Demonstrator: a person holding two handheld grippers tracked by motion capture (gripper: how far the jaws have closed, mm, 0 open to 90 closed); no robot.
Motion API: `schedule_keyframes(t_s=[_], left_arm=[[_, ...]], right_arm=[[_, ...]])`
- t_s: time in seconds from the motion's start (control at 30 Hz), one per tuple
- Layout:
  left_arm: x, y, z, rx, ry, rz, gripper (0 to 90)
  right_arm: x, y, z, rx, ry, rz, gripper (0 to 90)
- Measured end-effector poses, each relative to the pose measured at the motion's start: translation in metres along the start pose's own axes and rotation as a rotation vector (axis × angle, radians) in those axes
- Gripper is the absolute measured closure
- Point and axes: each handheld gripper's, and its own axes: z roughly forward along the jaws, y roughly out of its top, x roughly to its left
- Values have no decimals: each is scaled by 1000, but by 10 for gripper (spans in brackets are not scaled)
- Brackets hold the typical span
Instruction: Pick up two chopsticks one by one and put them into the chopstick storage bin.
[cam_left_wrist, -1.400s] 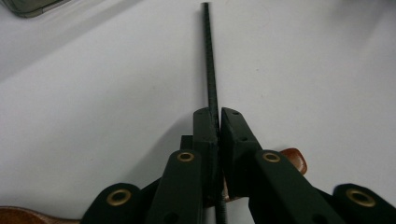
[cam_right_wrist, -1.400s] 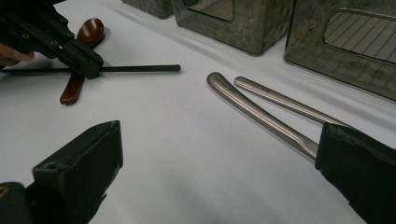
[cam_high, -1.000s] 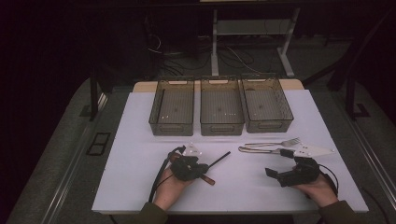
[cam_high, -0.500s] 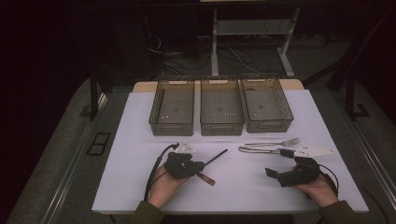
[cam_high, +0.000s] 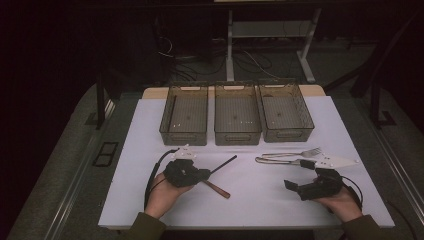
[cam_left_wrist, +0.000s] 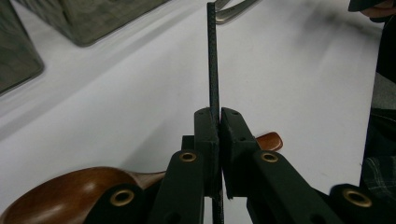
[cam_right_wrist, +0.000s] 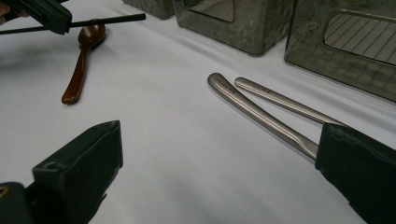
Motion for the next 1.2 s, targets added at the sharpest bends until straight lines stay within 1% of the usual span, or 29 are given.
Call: schedule_keyframes(t_s=[0.03, 0.1, 0.23, 0.33, 0.47, 0.57, 0.63, 0.73, 0.87, 0.93, 0.97, 1.03, 1.07, 1.2], left_arm=[[2, 0, -3, 4, 2, 1, 851], [5, 1, -7, -9, -7, -8, 851], [14, 2, -18, -31, -7, -20, 851], [21, 6, -27, -46, -1, -19, 851], [30, 15, -39, -68, 3, -26, 851], [38, 23, -45, -74, -7, -27, 852], [44, 29, -49, -78, -22, -36, 852], [52, 40, -54, -76, -32, -32, 852], [61, 55, -61, -79, -20, -18, 852], [65, 62, -64, -73, -3, -11, 852], [67, 65, -65, -64, 7, -6, 852], [70, 71, -66, -60, 27, -4, 853], [72, 74, -66, -64, 32, -6, 852], [82, 86, -69, -58, 56, -5, 853]], right_arm=[[0, 0, 0, 0, 0, 0, 4], [0, 0, 0, 0, 0, 0, 4], [0, 0, 0, 2, 1, -2, 4], [0, 0, 1, 4, 2, -2, 4], [-1, 0, 0, 2, -3, 5, 4], [0, 0, 1, 4, -5, 2, 4], [0, 0, 0, 2, -4, 3, 4], [0, 0, 0, 2, -3, 6, 4], [-1, 0, 0, 2, -3, 5, 4], [-1, 0, 0, 4, -1, 8, 4], [-1, 0, 0, 0, -3, 2, 4], [0, 0, 0, 8, -1, 18, 4], [-1, 0, 0, 1, -4, 9, 4], [-1, 0, 0, 1, -5, 9, 4]])
